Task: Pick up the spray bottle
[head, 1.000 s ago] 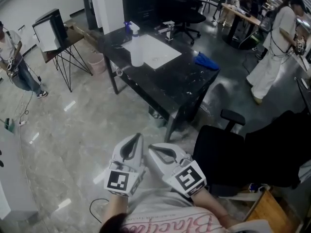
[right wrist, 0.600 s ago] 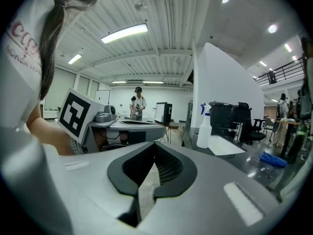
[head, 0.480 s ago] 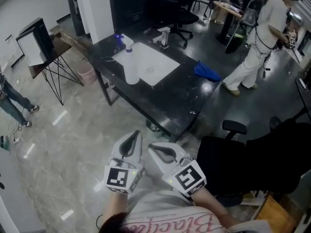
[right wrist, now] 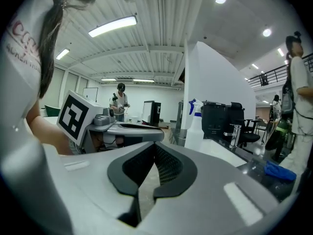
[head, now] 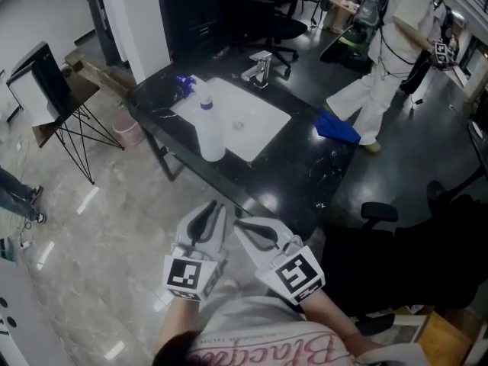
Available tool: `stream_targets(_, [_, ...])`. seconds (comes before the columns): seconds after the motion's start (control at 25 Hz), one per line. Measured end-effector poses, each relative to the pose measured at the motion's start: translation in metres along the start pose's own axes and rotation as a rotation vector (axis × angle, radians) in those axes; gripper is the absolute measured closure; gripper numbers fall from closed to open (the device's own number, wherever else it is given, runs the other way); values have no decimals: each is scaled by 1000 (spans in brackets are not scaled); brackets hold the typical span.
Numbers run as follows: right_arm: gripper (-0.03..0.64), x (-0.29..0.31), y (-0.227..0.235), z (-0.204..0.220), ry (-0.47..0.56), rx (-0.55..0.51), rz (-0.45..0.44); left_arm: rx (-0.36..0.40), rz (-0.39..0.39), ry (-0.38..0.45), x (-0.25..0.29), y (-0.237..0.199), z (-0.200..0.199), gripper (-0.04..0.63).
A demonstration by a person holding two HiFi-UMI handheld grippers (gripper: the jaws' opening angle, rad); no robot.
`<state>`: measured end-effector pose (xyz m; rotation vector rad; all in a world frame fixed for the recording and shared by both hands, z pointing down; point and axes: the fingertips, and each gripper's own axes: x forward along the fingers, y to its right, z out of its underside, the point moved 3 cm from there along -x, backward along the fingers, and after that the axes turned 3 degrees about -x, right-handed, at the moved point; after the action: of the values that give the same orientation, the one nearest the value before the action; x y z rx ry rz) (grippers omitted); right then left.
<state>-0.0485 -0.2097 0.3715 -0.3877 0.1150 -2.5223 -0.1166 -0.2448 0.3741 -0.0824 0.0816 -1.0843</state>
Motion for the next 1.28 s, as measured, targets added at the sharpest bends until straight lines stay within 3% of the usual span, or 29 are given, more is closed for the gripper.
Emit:
stream_targets(0.12, [614,17,5,-2,-3,-9,-1,9,10,-10,15,-19,2,502])
stream_targets(0.6, [614,51,35,18,-56,83,34,27,-45,-71,78,-88,45,147])
stream_targets(0.72, [615,62,42,23,-70,98,35,34,-37,-95,100,-101,59,93])
stream_targets(0.96, [614,90,63,27,-76,123,44,70,-12,-159,142,-127,83,85])
stream_targets(1.28, [614,112,92,29,-96,158,80,81,48,-185,187,-137,90,86])
